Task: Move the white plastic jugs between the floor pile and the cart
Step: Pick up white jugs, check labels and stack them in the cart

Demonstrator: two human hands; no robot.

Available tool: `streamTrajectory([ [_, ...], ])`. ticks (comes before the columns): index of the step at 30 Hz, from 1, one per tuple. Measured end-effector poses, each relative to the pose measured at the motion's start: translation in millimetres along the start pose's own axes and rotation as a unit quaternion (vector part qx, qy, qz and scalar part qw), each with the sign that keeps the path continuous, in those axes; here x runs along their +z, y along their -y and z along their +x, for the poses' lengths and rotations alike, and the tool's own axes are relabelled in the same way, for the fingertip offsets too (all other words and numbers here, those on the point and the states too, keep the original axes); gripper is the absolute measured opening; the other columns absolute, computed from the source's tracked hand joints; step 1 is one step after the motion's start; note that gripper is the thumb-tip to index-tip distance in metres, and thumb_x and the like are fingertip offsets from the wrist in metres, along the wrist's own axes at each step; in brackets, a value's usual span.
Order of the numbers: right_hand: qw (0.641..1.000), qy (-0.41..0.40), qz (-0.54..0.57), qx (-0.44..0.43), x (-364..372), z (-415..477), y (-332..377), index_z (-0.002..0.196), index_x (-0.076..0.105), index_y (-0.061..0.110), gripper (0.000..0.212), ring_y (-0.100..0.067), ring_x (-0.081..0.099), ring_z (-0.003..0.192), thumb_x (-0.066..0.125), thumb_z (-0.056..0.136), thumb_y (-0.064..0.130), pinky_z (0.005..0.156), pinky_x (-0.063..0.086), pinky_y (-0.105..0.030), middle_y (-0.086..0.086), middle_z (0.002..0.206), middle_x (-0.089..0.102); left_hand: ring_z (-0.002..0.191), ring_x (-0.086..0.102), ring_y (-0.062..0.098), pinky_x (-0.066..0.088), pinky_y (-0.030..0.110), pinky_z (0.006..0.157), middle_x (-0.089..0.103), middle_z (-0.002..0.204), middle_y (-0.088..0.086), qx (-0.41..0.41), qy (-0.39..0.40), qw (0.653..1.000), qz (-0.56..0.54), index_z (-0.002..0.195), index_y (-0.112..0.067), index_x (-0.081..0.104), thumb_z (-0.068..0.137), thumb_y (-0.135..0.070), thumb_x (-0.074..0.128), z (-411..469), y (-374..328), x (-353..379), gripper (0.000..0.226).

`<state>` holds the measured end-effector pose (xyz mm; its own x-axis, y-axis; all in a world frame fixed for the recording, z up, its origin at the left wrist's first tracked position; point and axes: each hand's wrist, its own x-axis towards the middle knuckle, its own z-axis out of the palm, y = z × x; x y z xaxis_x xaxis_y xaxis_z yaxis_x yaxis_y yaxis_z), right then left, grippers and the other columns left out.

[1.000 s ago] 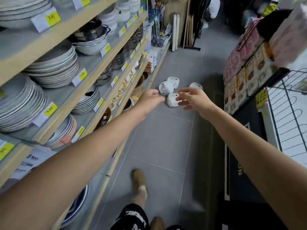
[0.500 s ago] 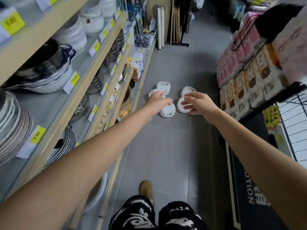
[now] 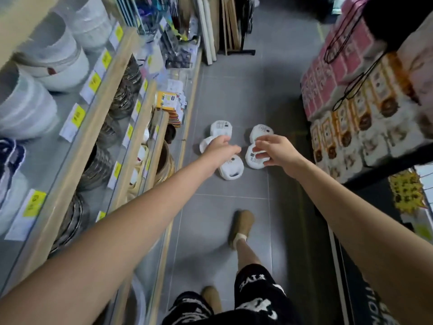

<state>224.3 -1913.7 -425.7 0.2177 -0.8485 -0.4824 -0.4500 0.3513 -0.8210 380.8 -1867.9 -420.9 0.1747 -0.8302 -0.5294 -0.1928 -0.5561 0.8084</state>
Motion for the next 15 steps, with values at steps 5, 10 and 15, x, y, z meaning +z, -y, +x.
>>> streamTrajectory([
  [5,0.999,0.013,0.011,0.037,-29,95,10,0.115,0.056,0.013,0.018,-0.032,0.064,0.107,0.051,0.098,0.019,0.097,0.050,-0.048,-0.013,0.110,0.068,0.118,0.048,0.013,0.034,0.024,0.086,0.042,0.148,0.002,-0.029,0.021,0.999,0.031,0.145,-0.016,0.037,0.091,-0.022,0.061,94,-31,15,0.060],
  [10,0.995,0.002,0.039,0.090,-50,180,8,0.118,0.057,0.008,0.024,-0.035,0.065,0.105,0.054,0.096,0.015,0.090,0.053,-0.045,-0.019,0.114,0.067,0.121,0.047,0.012,0.033,0.020,0.094,0.040,0.148,0.005,-0.057,0.027,0.996,0.065,0.145,-0.012,0.037,0.090,-0.019,0.061,185,-49,27,0.060],
  [15,0.991,-0.008,0.049,0.122,-57,252,-12,0.123,0.058,0.007,0.029,-0.024,0.062,0.094,0.053,0.095,0.015,0.062,0.047,-0.024,-0.019,0.116,0.065,0.133,0.042,0.015,0.031,0.019,0.098,0.042,0.146,0.005,-0.094,0.008,0.995,0.044,0.142,-0.013,0.041,0.090,-0.015,0.062,259,-34,35,0.056],
])
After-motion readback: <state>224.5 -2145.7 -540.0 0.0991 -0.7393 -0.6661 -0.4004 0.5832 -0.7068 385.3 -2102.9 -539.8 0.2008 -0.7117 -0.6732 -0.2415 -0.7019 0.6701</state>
